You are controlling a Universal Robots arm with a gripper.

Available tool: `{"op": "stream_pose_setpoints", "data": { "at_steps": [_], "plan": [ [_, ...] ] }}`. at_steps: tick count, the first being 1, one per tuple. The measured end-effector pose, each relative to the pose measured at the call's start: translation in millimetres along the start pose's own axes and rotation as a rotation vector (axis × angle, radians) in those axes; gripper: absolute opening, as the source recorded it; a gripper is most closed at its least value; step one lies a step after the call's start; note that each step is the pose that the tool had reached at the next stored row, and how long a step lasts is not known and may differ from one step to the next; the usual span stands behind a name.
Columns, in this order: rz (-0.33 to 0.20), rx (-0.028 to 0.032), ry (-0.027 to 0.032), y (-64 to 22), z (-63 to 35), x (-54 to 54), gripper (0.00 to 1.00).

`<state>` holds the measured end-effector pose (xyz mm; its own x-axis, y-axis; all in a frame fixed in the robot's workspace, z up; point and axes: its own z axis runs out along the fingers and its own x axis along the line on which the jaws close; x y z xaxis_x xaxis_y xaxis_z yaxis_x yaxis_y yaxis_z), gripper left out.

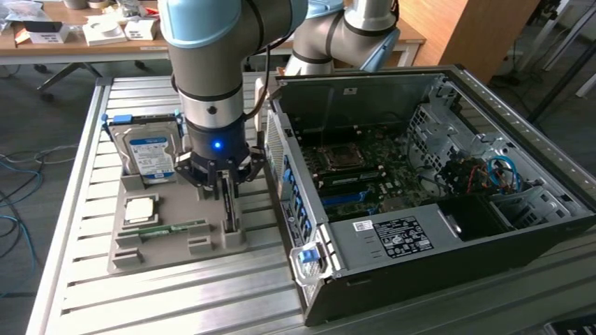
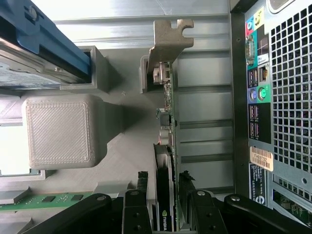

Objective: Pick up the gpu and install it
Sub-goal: 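Pick up the gpu and move the gpu toward the slot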

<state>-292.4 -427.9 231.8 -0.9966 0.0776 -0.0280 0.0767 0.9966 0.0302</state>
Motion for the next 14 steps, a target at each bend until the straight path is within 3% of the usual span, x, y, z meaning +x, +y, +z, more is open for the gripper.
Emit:
{"op": "stream_pose_setpoints", "data": {
  "at_steps": [14],
  "plan": [
    [0.000,-0.0004,-0.0003,0.0,0.0,0.0,0.39]
  ]
}}
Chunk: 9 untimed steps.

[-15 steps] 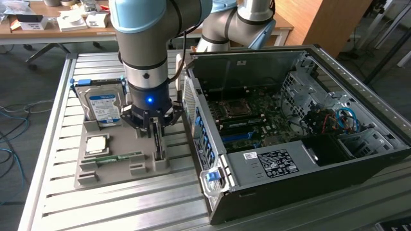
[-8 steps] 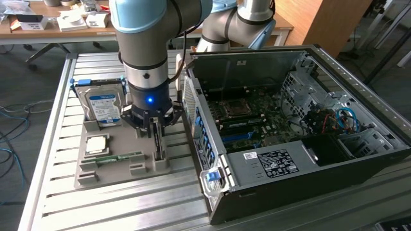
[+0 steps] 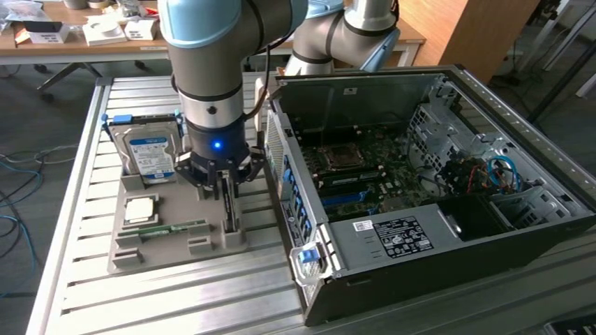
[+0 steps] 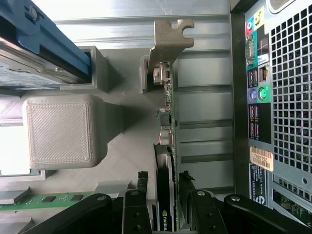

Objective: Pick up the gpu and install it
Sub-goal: 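Pick up the gpu and move the gpu toward the slot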

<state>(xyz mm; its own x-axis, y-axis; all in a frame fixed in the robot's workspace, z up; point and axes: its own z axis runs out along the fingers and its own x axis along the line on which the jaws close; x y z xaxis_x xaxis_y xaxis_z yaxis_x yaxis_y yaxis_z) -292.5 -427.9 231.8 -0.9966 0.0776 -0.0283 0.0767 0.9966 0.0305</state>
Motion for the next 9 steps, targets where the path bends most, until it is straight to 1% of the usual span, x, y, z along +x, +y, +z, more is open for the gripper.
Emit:
{"op": "stream_pose_setpoints", "data": {
  "at_steps": [9],
  "plan": [
    [0.000,0.0001,0.0000,0.0,0.0,-0.7,0.39]
  ]
}}
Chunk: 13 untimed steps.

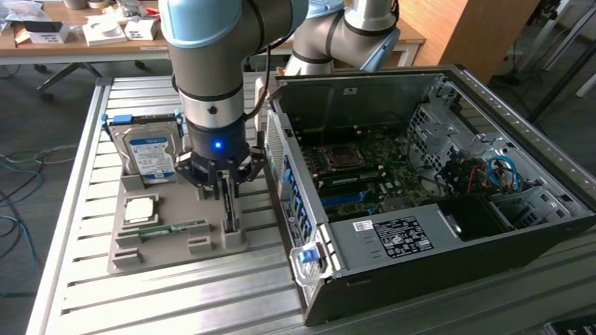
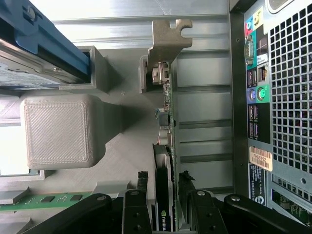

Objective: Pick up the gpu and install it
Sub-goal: 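Pick up the gpu and move the gpu toward the slot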

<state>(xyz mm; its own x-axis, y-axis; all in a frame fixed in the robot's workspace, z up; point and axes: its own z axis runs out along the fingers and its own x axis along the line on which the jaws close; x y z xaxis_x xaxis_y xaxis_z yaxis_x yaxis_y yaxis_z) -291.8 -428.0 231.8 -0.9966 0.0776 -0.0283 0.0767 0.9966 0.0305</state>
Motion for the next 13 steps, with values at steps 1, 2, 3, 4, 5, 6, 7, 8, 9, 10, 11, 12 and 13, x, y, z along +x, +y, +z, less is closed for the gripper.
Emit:
{"op": "stream_pose_setpoints", "data": {
  "at_steps": [1,2,3,4,5,6,7,8,9,10,11,12,13],
  "plan": [
    [0.000,0.0000,0.0000,0.0,0.0,0.0,0.39],
    [0.000,0.0000,0.0001,0.0,0.0,0.0,0.39],
    [0.000,0.0000,0.0001,0.0,0.0,0.0,0.39],
    [0.000,0.0000,0.0000,0.0,0.0,0.0,0.39],
    [0.000,0.0000,0.0001,0.0,0.0,0.0,0.39],
    [0.000,0.0000,0.0001,0.0,0.0,0.0,0.39],
    [0.000,0.0000,0.0001,0.0,0.0,0.0,0.37],
    [0.000,0.0000,0.0004,0.0,-0.1,0.1,0.31],
    [0.000,0.0001,0.0002,0.0,0.0,0.0,0.26],
    [0.000,0.0000,0.0001,0.0,0.0,0.0,0.26],
    [0.000,0.0000,0.0001,0.0,0.0,0.0,0.26],
    [0.000,0.0000,0.0001,0.0,0.0,0.0,0.26],
    [0.000,0.0000,0.0001,0.0,0.0,0.0,0.26]
  ]
}}
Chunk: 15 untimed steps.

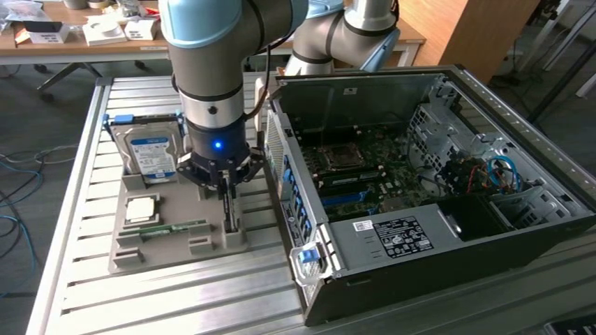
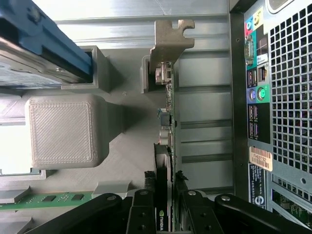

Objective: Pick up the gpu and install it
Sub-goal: 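Pick up the gpu and move the gpu toward the slot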

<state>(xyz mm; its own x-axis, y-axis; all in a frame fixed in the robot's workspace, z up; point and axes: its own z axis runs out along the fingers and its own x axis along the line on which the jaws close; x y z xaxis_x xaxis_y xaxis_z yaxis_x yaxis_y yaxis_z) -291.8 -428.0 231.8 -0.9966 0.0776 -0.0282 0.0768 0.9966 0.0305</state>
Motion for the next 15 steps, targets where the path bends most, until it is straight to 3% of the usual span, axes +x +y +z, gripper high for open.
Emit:
{"op": "stream_pose_setpoints", "data": {
  "at_steps": [15],
  "plan": [
    [-0.040,-0.0011,0.0012,0.0,0.1,0.0,0.26]
  ]
}}
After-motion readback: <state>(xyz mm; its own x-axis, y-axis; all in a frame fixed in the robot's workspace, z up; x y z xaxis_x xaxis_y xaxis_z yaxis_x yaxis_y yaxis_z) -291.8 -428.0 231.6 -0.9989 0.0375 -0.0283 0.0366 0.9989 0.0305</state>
